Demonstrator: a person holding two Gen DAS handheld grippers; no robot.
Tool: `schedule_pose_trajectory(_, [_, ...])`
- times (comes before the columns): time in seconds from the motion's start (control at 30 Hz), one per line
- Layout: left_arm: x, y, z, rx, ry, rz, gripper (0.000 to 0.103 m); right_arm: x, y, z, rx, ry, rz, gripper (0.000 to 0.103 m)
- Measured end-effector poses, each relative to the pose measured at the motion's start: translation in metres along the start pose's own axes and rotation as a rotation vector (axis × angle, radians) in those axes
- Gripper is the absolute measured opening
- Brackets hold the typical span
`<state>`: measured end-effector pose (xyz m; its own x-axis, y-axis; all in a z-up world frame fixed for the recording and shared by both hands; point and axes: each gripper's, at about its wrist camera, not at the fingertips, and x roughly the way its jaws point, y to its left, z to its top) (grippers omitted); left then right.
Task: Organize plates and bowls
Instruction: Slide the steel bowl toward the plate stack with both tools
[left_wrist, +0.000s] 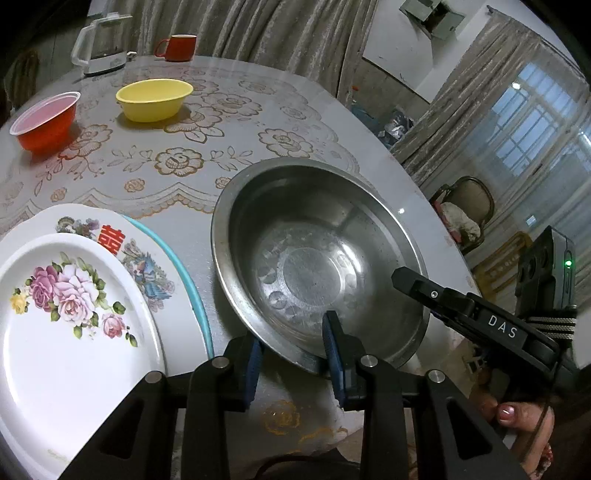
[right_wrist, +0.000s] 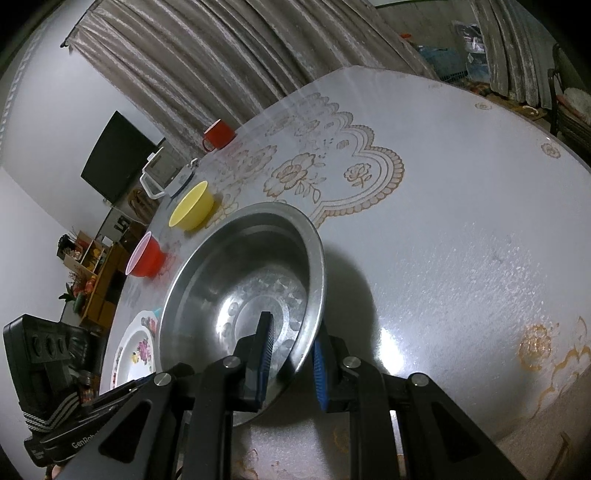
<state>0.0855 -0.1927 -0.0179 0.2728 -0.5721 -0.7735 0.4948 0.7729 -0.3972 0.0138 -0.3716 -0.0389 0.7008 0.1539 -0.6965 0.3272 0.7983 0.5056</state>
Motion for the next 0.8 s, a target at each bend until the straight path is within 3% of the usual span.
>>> schedule_pose_trajectory(0.8, [-0.0026, -0.0032, -0.0066, 0.008, -0.013, 0.028, 0.033, 0.0053, 0.0027, -0.0007, -0.009, 0.008, -0.021, 0.021])
